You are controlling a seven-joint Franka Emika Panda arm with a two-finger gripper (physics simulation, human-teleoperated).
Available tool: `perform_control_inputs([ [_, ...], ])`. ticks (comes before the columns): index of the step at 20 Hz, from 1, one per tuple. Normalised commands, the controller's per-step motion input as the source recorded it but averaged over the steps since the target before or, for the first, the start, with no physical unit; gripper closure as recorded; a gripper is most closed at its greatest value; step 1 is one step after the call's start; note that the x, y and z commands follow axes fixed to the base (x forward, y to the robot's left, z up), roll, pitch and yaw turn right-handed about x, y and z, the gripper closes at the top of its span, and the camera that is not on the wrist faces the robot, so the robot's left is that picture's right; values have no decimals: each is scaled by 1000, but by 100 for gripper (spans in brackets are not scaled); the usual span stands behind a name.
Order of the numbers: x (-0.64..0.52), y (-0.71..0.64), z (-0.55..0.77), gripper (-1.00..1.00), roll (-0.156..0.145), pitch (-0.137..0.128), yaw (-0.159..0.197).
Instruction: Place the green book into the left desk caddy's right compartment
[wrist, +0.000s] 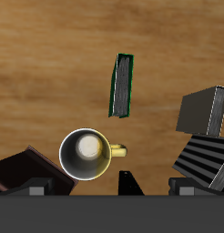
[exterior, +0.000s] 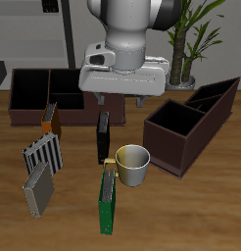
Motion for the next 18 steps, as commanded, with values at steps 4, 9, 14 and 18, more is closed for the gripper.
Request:
perform_control_inputs([
  [4,376,-141,4,-100,12,11,49],
  [9,354,-29,-11,-100,34,6,46],
  [14,284,-40,-19,-100,15,-49,13],
  [18,322,41,-270,-100,20,-29,4],
])
